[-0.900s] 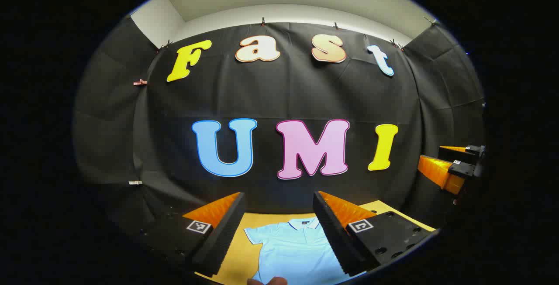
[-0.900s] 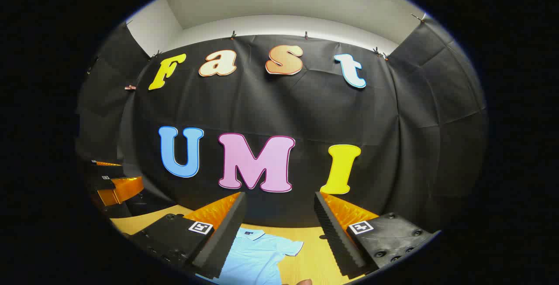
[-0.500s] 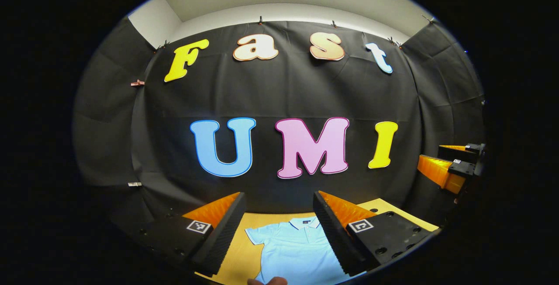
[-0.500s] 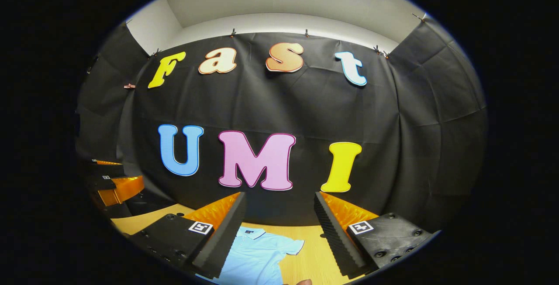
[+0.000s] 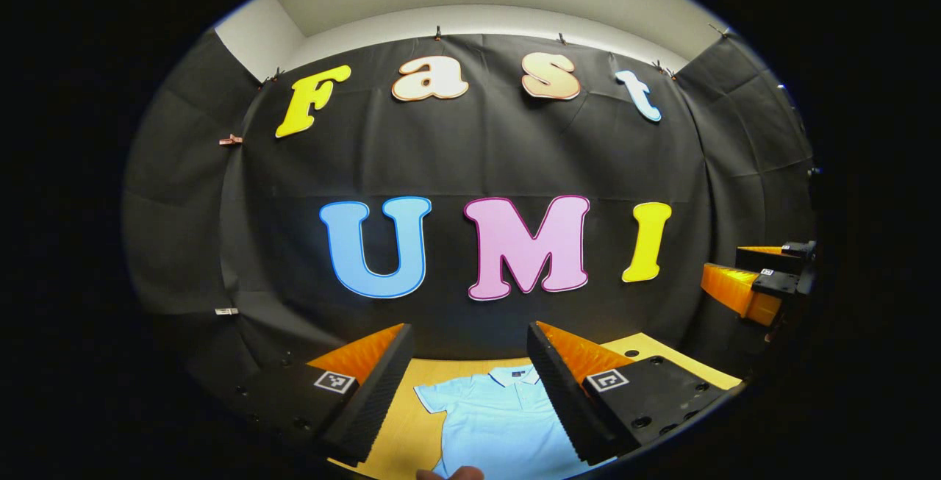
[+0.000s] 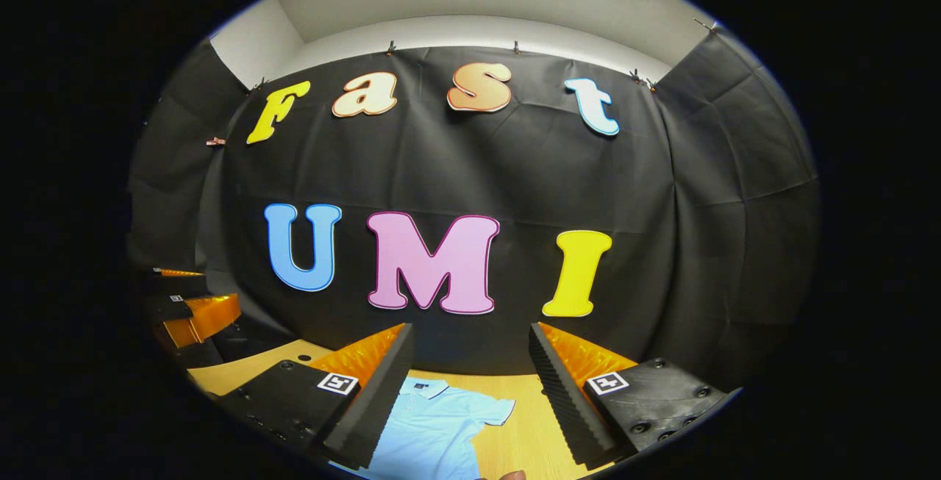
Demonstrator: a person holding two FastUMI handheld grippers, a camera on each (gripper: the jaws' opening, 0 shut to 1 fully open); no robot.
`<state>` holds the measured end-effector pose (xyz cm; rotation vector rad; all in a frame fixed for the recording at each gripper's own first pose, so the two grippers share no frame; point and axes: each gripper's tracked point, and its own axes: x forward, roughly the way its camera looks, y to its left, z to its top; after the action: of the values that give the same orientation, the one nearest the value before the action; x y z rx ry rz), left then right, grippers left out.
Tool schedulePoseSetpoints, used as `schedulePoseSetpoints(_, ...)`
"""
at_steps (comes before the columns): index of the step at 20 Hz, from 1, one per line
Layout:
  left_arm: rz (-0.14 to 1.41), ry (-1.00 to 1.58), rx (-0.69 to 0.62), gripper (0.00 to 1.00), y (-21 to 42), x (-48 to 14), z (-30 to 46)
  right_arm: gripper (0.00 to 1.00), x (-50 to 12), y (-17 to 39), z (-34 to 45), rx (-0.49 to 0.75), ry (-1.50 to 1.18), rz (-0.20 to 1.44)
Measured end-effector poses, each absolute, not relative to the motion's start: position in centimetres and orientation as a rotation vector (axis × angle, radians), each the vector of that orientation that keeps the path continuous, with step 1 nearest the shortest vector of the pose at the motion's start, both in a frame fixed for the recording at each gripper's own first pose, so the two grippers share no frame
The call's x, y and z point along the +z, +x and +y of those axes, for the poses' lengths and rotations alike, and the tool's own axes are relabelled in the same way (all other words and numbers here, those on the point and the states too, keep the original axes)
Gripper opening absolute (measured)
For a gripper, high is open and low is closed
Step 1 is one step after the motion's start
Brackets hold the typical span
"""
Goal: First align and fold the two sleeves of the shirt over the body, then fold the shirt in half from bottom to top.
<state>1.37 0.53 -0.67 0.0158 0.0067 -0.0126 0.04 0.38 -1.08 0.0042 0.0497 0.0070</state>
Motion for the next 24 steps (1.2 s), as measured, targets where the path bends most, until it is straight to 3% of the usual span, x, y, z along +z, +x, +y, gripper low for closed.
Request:
schedulePoseSetpoints(12,0.035,0.015,0.001,0.98,3.5,-2.4,0.7,0.96,-6.1,2.4,-0.4,0.007,0.028,0.232)
schedulePoseSetpoints(19,0.055,0.032,0.047,0.98,3.8,-3.2,0.6,0.97,-13.8,3.5,-1.2,0.025,0.039,0.501)
schedulePoseSetpoints(24,0.095,0.035,0.102,0.98,3.1,-4.8,0.8,0.97,-19.3,3.8,-2.6,-0.031,0.052,0.669)
